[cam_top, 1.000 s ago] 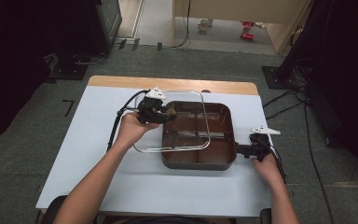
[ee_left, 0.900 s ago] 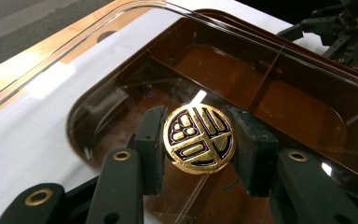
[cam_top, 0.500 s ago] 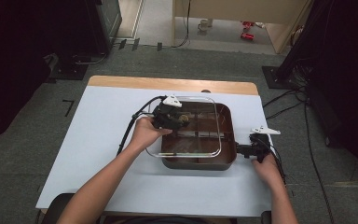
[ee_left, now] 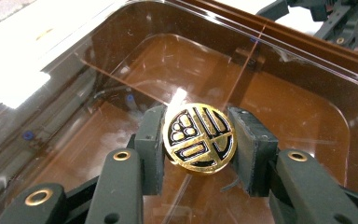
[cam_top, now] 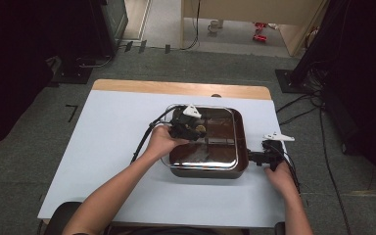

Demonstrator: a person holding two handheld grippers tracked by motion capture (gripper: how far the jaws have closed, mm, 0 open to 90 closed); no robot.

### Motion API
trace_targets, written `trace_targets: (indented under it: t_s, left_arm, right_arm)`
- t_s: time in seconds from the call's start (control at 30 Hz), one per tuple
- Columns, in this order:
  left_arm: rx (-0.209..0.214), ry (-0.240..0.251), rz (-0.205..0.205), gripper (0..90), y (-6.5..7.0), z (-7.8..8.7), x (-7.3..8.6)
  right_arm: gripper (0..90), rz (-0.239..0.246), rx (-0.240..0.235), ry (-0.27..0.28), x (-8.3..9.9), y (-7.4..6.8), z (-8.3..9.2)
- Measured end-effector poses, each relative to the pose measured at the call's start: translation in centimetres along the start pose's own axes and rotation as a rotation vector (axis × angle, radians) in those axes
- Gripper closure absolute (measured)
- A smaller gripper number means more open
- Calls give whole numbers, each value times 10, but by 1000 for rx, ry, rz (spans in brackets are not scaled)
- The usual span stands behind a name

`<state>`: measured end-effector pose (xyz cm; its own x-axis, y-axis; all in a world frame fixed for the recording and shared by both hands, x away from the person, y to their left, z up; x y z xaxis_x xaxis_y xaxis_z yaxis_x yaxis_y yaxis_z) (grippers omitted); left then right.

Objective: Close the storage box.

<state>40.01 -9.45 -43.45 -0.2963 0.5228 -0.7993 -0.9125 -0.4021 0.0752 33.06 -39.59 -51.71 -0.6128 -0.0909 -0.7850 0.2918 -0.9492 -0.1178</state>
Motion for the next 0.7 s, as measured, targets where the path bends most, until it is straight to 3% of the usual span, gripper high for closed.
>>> trace_targets:
  t_s: [0.7]
  left_arm:
    - [-8,-3,15,593,16,-20,-9]
  right_arm:
    - [96,1,2,1,0,0,0]
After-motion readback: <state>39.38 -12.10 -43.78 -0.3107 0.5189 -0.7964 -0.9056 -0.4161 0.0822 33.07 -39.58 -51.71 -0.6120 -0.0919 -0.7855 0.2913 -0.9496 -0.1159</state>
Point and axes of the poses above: each handheld gripper's, and its own axes: z roughly backward along the jaws, x roughly out of its underside, y roughly to its right, the point moved 2 cm from there along -z, roughly forward along the jaws, and after that the axes turned 5 degrees about y, right-handed, at the moved point
